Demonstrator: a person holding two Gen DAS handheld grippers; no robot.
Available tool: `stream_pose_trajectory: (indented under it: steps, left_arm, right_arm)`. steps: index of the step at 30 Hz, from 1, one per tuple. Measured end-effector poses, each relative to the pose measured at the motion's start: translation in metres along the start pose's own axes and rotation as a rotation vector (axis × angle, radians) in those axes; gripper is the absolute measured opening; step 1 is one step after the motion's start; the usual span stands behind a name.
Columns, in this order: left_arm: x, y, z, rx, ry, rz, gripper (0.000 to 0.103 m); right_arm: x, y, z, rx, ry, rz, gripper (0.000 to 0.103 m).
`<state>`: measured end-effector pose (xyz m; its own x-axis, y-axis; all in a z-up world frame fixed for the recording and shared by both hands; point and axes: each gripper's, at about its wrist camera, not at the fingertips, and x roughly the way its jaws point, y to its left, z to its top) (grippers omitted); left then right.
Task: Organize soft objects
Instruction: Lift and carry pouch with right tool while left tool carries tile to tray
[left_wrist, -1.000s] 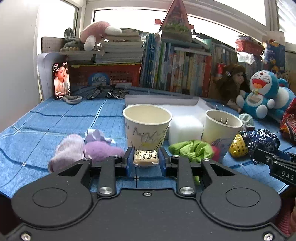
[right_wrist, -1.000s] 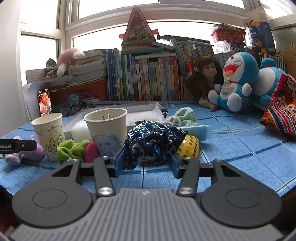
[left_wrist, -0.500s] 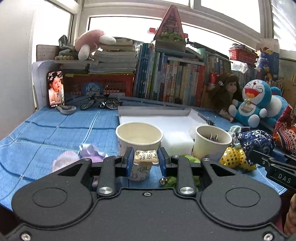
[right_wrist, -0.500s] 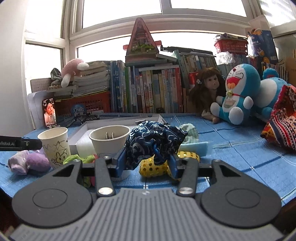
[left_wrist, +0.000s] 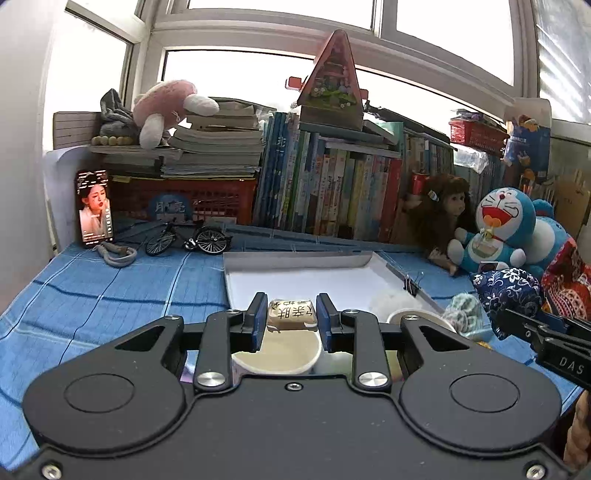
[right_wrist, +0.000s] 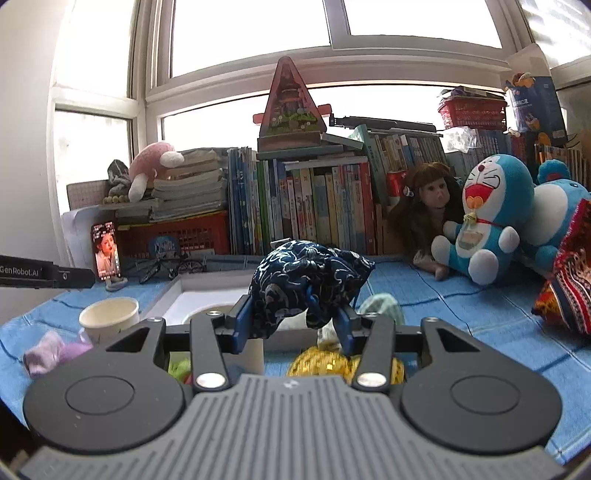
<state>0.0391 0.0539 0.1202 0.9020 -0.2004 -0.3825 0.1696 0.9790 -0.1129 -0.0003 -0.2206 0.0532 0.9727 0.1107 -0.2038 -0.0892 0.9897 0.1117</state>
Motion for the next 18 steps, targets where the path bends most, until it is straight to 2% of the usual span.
stream_pose_trajectory:
  steps: [9,18]
  left_arm:
    - [0.033,0.004,0.046,0.014,0.011,-0.014,0.027]
    - [0.093,0.012,0.077,-0.05,0.12,-0.034,0.027]
  right_arm:
    - [0.03,-0.012,0.036,0.024,0.005,0.03,0.05]
    - [0.079,-0.013,0.077,0.039,0.071,0.144,0.051]
